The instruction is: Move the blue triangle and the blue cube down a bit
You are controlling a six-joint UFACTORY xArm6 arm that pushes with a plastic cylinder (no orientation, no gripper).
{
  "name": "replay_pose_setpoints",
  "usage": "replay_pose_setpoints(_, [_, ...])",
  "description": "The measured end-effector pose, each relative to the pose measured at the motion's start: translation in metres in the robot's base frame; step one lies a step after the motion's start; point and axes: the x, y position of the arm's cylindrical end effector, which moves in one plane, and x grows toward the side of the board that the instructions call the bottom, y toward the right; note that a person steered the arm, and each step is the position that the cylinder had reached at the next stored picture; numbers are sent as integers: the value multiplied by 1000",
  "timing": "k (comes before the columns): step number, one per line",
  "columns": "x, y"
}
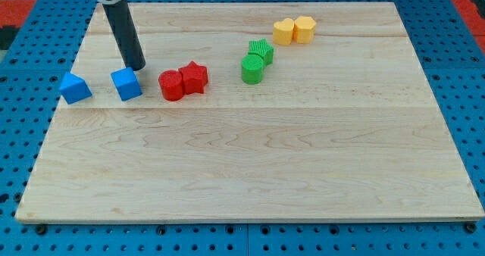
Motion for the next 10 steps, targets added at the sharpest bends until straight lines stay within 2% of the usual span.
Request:
replay_pose_setpoints(1, [62,-7])
replay_pose_setpoints(2, [78,-4])
replay_pose_setpoints(3, [14,-37])
replay_pose_setpoints(4, [-9,-77])
replay_pose_setpoints(5, [2,-84])
replay_pose_setpoints(6, [50,-51])
replay_pose_setpoints(7, [54,-52])
replay_pose_setpoints(8, [3,-71])
replay_pose_setpoints(9, [20,-121])
replay_pose_setpoints(10, [53,-75])
